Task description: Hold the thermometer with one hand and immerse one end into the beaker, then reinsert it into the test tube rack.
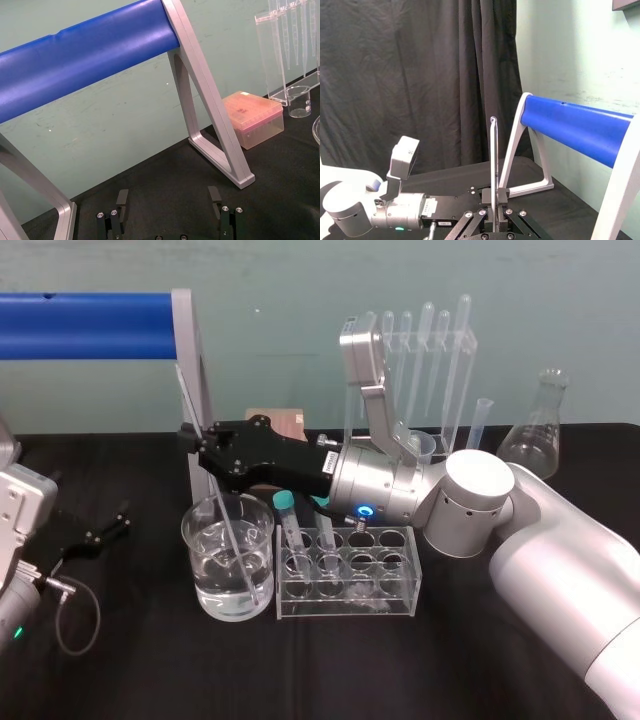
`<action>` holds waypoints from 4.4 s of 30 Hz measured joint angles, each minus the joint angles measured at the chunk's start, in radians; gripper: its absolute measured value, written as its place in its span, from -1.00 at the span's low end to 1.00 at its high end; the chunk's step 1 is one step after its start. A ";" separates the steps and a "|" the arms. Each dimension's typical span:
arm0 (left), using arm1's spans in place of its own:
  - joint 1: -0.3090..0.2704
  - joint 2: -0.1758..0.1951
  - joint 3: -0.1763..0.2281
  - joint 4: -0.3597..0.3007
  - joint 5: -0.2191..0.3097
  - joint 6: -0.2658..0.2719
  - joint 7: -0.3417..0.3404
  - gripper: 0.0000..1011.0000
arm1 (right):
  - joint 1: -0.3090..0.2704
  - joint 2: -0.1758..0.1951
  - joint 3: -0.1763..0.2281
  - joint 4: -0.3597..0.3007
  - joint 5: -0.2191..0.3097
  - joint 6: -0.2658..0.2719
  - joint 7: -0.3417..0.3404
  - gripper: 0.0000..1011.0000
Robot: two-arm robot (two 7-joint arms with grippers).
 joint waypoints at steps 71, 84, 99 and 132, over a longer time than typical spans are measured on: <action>0.000 0.000 0.000 0.000 0.000 0.000 0.000 0.99 | -0.020 0.166 0.207 -0.431 0.199 0.047 -0.071 -0.90; 0.000 0.000 0.000 0.000 0.000 0.000 0.000 0.99 | -0.228 0.355 0.235 -0.550 0.205 0.069 -0.174 -0.90; 0.000 0.000 0.000 0.000 0.000 0.000 0.000 0.99 | -0.252 0.326 0.193 -0.438 0.120 0.003 -0.183 -0.90; 0.000 0.000 0.000 0.000 0.000 0.000 0.000 0.99 | -0.217 0.255 0.144 -0.284 0.016 0.022 -0.155 -0.90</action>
